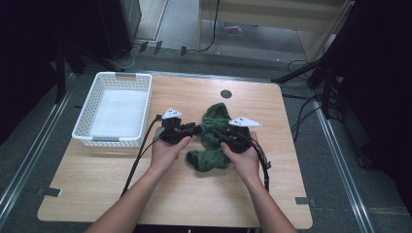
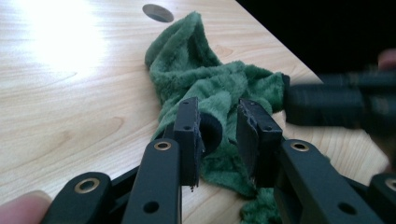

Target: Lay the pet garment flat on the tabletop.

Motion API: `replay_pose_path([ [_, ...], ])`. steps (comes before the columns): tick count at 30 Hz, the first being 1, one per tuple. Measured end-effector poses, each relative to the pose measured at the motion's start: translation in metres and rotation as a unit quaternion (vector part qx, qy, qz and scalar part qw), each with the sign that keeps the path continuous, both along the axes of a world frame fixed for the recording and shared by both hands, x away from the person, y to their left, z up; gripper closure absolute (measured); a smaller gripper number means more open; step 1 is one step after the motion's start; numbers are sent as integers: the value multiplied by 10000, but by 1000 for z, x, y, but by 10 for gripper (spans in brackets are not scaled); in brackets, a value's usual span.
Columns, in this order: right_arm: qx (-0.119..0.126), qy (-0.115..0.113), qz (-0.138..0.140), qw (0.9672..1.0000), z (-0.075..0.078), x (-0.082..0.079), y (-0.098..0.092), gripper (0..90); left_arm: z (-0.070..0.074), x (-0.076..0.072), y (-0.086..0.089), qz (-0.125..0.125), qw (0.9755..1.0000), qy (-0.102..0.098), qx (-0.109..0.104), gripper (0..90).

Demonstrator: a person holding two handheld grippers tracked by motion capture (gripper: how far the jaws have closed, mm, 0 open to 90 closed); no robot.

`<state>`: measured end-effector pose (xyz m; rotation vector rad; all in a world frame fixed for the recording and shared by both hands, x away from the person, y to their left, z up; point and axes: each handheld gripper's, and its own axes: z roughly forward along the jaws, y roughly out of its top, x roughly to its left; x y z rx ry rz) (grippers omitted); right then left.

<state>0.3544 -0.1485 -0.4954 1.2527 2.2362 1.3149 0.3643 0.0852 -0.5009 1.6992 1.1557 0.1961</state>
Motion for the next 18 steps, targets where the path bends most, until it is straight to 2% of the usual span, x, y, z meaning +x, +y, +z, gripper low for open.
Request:
replay_pose_path([
  [2, -328, 93, 75, 9994, -12, -1, -1, 724, -1, 2, -5, 106, 9999, 5, 3, 692],
  [5, -542, 391, 274, 9974, -32, -5, -1, 752, -4, 4, -12, 137, 9998, 85, -101, 680],
  [7, -681, 415, 411, 9960, -40, -15, 1, 763, -4, 5, -14, 108, 9999, 66, -45, 681],
  [9, -716, 413, 468, 9955, -42, -19, 2, 766, -4, 6, -15, 108, 9999, 61, -36, 687],
  [10, -741, 416, 652, 9943, -45, -33, 0, 776, -4, 8, -13, 166, 9998, 70, -37, 697],
  [13, -886, 362, 892, 9914, -46, -52, -3, 782, -2, 11, -10, 249, 9996, 104, -96, 697],
  [15, -949, 449, 1145, 9879, -45, -64, -7, 781, -3, 13, -9, 224, 9996, 126, -85, 688],
  [16, -949, 449, 1145, 9879, -45, -64, -7, 781, -3, 13, -9, 224, 9996, 126, -85, 679],
  [17, -977, 510, 1312, 9852, -43, -69, -10, 775, -4, 14, -9, 199, 9996, 189, -108, 679],
  [18, -986, 564, 1807, 9770, -35, -80, -15, 718, -7, 16, -10, 126, 9996, 250, -102, 660],
])
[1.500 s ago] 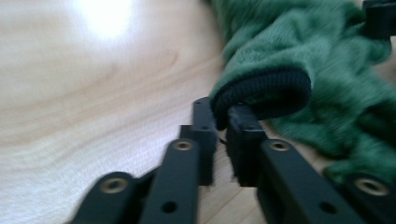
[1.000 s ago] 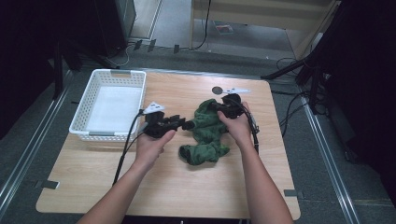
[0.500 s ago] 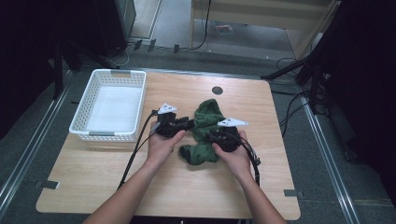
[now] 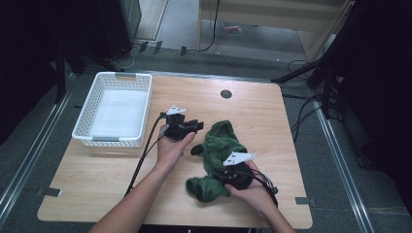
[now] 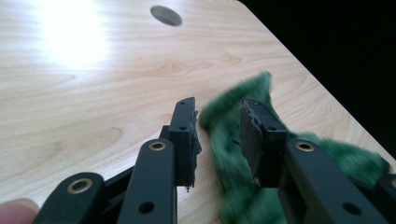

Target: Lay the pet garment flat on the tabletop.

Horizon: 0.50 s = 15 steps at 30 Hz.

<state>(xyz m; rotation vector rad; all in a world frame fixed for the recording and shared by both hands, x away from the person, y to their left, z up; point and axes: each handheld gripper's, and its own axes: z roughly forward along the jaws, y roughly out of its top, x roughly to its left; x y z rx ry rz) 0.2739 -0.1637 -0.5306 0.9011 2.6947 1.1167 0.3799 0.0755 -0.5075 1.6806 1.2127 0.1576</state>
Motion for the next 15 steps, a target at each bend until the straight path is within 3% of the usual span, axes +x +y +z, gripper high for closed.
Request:
replay_pose_path([
  [1, 80, -57, 131, 9999, 5, -2, -3, 680, 0, 0, 0, 0, 10000, 0, 0, 644],
  [3, 443, -232, 6, 9988, 25, -1, -15, 598, -5, 4, -4, -171, 9998, 103, 71, 613],
  [5, 822, -529, -503, 9939, 49, 12, -30, 597, -9, 6, -10, -329, 9993, 139, 108, 594],
  [6, 830, -741, -822, 9904, 57, 22, -35, 597, -10, 8, -13, -412, 9990, 167, 82, 580],
  [7, 830, -741, -822, 9904, 57, 22, -35, 597, -10, 8, -13, -412, 9990, 167, 82, 561],
  [8, 771, -883, -1455, 9824, 64, 49, -43, 595, -11, 9, -20, -468, 9986, 209, 85, 524],
  [9, 771, -883, -1455, 9824, 64, 49, -43, 595, -11, 9, -20, -468, 9986, 209, 85, 490],
  [10, 694, -839, -1693, 9795, 63, 65, -44, 591, -11, 10, -24, -522, 9983, 242, 91, 490],
  [11, 506, -631, -1971, 9770, 55, 95, -43, 563, -12, 11, -31, -563, 9976, 340, 197, 430],
  [12, 430, -495, -1982, 9780, 50, 105, -41, 542, -13, 12, -35, -572, 9970, 381, 343, 416],
  [13, 325, -257, -1899, 9809, 43, 116, -38, 515, -14, 14, -41, -567, 9958, 421, 587, 424],
  [14, 95, -27, -1776, 9841, 33, 128, -33, 524, -15, 15, -44, -564, 9943, 446, 789, 455],
  [15, -23, 77, -1797, 9837, 28, 132, -30, 530, -17, 16, -47, -549, 9922, 440, 1028, 537],
])
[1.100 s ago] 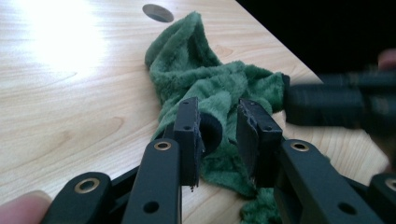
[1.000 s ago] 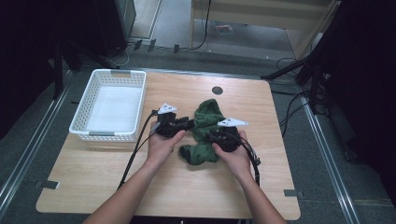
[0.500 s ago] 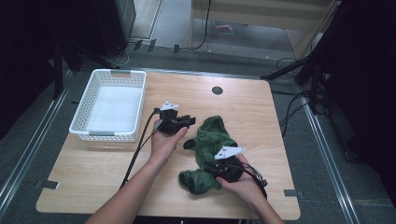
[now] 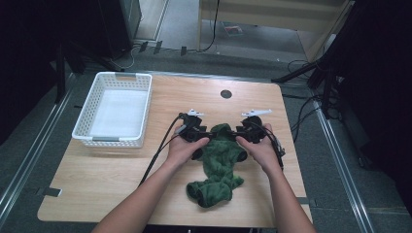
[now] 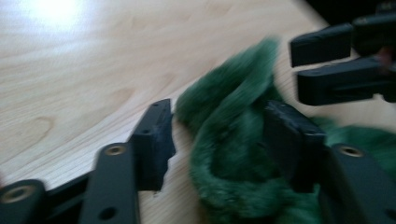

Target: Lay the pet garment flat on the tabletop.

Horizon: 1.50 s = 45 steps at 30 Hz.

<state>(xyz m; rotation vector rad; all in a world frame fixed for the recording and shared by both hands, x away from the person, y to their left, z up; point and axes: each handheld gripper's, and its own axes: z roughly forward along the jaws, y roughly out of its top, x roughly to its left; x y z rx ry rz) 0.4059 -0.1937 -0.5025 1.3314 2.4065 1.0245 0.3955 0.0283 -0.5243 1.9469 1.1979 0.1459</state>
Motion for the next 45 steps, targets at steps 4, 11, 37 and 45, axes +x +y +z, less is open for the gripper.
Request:
replay_pose_path([
  [4, -159, 215, -144, 9995, -15, 9, 8, 649, -5, 5, -6, -232, 9989, 95, 387, 678],
  [11, -152, -1206, -376, 9919, -4, -1, 10, 899, 2, -2, -3, 198, 9936, -818, 752, 900],
  [37, 1479, -1132, -636, 9804, 20, -78, -6, 562, 16, 16, 11, 86, 9981, -427, -437, 744],
  [45, -83, -1020, -939, 9903, -21, -89, 44, 384, 1, 24, -8, -359, 9991, 166, -174, 707],
])
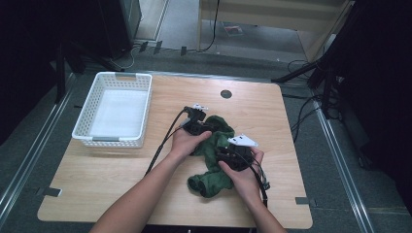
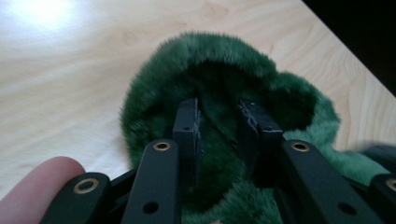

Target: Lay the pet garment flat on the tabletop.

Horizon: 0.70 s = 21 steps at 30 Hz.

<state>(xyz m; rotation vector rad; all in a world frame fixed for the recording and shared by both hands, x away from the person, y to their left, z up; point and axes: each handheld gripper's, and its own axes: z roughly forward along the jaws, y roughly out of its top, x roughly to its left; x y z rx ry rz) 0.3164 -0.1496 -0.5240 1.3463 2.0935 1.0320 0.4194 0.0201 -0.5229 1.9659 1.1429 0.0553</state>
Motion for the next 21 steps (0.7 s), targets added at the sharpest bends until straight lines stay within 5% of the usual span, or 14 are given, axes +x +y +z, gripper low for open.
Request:
replay_pose_path([
  [2, 174, 18, -126, 9998, -5, 6, -10, 642, -1, -2, -4, -112, 9997, 17, 209, 715],
  [4, 444, -190, -12, 9988, 0, 5, -25, 737, -1, -2, -4, -103, 9995, -9, 292, 724],
  [8, 602, -132, 170, 9980, 10, 5, -50, 784, -9, 2, -3, 131, 9971, 44, 748, 778],
  [12, 1147, 573, 142, 9917, 3, 23, -83, 779, -9, 3, -6, 506, 9948, 37, 884, 843],
  [14, 998, 723, -37, 9924, -5, 28, -93, 790, -10, 3, -6, 695, 9924, -74, 1012, 865],
  [17, 619, 662, -188, 9957, -11, 30, -98, 715, -9, 6, -1, 888, 9926, -70, 829, 849],
  [20, 760, 206, -188, 9967, 3, 24, -100, 424, -1, 5, 2, 670, 9971, -219, 290, 753],
  [21, 872, 19, -165, 9961, 11, 21, -99, 399, 3, 3, 3, 590, 9978, -292, 82, 727],
])
